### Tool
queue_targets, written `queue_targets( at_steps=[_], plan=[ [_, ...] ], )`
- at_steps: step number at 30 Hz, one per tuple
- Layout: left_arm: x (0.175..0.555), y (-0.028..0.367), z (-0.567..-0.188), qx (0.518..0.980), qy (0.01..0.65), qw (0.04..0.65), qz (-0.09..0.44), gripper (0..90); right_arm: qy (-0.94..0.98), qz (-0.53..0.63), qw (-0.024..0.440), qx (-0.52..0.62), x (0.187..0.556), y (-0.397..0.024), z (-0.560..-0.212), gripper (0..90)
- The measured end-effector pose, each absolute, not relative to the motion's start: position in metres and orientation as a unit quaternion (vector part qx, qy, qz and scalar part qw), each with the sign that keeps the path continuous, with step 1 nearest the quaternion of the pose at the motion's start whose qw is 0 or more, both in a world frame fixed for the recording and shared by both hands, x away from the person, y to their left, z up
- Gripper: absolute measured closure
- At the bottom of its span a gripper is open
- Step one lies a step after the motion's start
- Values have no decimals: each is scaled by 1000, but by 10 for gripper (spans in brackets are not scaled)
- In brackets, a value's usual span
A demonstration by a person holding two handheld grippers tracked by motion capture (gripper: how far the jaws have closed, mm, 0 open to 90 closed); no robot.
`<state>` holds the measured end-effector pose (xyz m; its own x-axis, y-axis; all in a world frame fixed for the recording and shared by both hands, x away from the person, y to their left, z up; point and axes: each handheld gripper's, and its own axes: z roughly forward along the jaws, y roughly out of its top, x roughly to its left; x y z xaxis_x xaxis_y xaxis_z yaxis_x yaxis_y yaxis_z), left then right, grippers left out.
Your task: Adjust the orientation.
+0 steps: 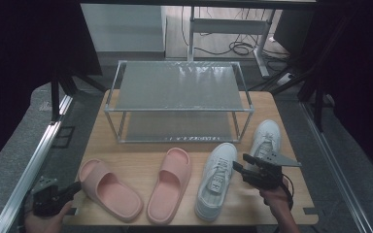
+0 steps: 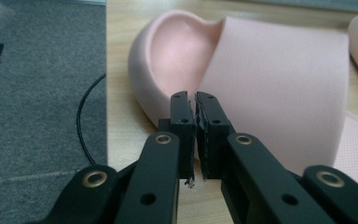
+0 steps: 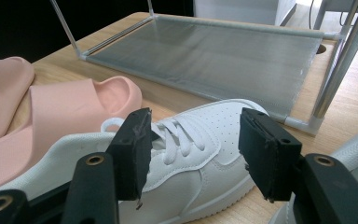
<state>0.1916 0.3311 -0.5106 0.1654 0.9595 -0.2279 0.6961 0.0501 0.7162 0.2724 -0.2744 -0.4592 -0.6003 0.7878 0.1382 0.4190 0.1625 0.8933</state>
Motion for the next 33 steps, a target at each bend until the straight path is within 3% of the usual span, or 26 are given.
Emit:
queue_targets(
  at_steps=[33],
  plan=[
    [267, 294, -512, 698, 593, 369, 156, 866, 741, 501, 181, 409, 273, -275, -461, 447]
  ],
)
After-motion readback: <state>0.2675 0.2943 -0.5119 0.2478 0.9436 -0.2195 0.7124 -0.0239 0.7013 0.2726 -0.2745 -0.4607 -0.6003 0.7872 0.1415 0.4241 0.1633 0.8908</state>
